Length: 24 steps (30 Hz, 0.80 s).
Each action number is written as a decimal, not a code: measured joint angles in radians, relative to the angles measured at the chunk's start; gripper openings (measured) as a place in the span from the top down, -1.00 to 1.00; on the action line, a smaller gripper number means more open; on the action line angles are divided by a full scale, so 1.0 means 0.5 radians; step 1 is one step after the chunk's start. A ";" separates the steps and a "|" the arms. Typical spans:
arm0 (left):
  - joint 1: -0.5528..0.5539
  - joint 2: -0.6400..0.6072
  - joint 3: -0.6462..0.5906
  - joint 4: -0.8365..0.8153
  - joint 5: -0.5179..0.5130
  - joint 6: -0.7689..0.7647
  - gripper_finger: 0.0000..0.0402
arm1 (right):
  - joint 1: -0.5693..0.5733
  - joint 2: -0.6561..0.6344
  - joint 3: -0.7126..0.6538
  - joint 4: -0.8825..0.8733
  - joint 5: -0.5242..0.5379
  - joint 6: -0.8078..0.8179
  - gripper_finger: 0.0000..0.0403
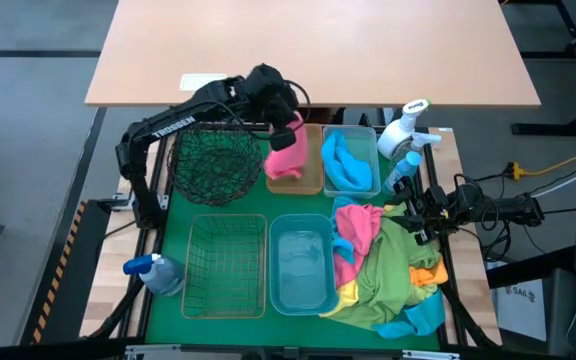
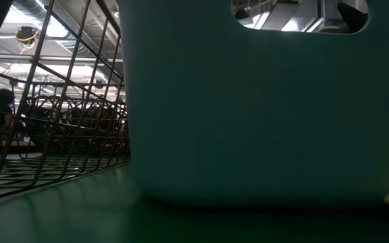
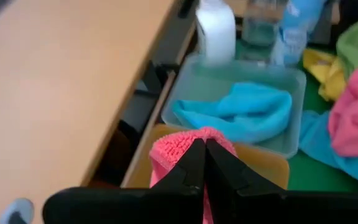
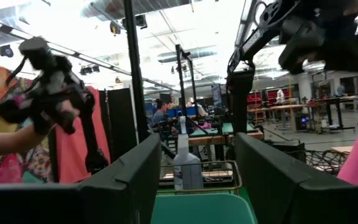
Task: Sort microfiber towel by color & place in baskets
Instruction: Put the pink towel into the orange bin
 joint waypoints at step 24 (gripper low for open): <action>-0.109 0.415 0.000 0.036 -0.765 -0.106 0.61 | 0.000 0.000 0.000 0.001 0.032 0.050 -0.02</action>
